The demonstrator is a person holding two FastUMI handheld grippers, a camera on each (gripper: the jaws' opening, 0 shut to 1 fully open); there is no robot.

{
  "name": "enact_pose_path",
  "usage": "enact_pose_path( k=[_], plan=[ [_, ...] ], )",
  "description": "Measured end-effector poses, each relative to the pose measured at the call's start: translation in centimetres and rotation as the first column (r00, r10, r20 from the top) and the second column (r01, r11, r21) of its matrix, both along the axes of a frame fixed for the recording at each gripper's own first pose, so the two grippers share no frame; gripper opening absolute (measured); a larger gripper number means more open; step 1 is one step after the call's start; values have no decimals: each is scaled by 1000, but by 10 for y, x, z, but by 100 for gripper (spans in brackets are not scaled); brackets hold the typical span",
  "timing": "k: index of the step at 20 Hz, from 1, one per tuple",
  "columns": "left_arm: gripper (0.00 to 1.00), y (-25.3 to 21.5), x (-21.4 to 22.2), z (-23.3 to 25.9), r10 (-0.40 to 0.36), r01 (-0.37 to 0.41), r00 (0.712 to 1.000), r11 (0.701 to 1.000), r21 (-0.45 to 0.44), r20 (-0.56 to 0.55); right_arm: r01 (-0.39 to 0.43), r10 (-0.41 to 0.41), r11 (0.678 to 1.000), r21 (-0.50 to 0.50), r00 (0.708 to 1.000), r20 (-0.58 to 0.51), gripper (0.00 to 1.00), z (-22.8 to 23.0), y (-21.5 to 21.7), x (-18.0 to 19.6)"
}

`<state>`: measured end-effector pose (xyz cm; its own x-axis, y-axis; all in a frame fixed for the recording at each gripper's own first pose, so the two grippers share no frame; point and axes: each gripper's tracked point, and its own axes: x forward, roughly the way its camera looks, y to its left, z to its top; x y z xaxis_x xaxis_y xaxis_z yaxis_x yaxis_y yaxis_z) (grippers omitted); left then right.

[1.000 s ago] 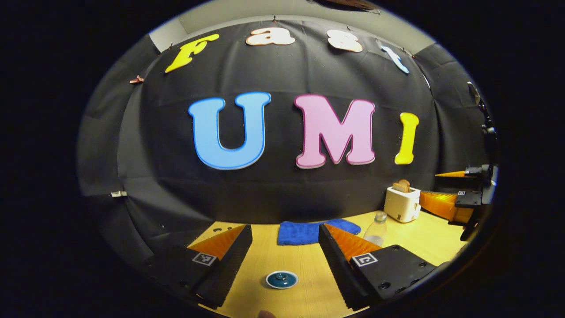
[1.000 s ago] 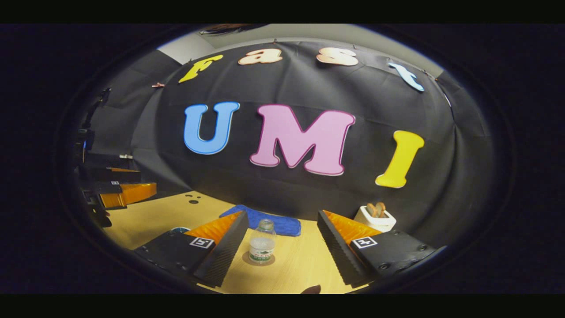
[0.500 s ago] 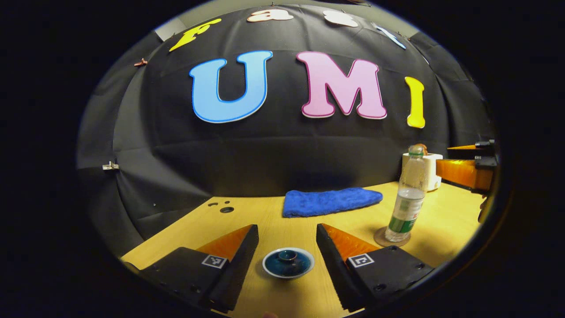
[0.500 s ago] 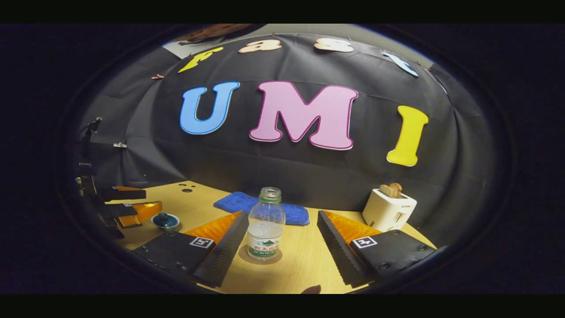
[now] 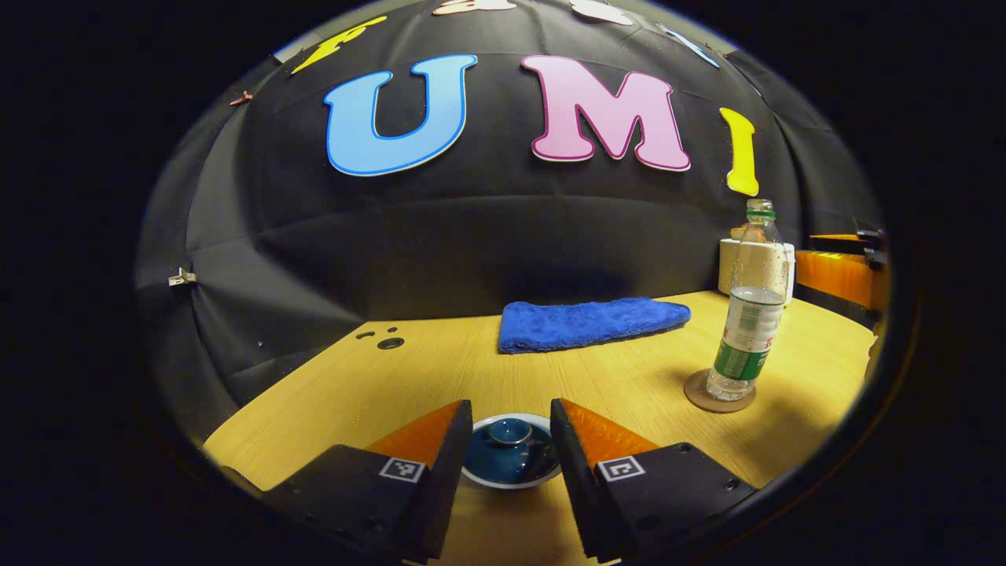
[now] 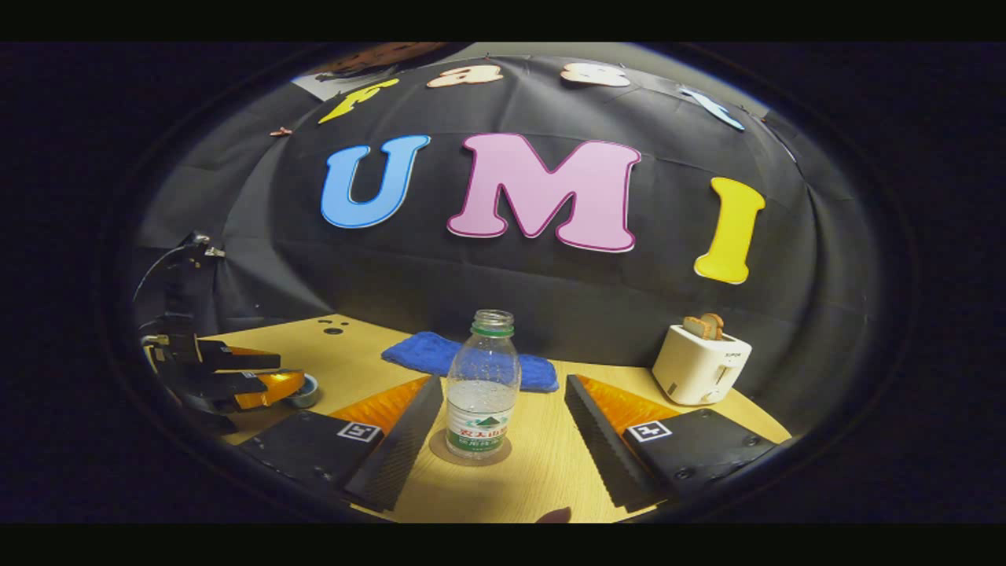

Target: Open the teacup lid with one hand, grasp the water bottle and pour water into the teacup with the other hand; after pouring, place the water bottle on the coaster and then close the teacup lid.

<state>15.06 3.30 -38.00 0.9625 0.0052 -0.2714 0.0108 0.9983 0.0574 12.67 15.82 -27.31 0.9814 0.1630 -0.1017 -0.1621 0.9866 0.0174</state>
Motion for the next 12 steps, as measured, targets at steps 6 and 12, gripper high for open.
enact_pose_path(
  k=[6, 12],
  plan=[
    [50, -3, 6, -6, -15, 15, 1000, 1000, 23, -11, 2, -2, 1000, 7, 1000, -6, 98, -4, 0, 4],
    [28, -5, 8, -4, -22, 22, 1000, 999, 44, -4, -2, 2, 1000, 10, 1000, -7, 97, -8, 2, 7]
  ],
)
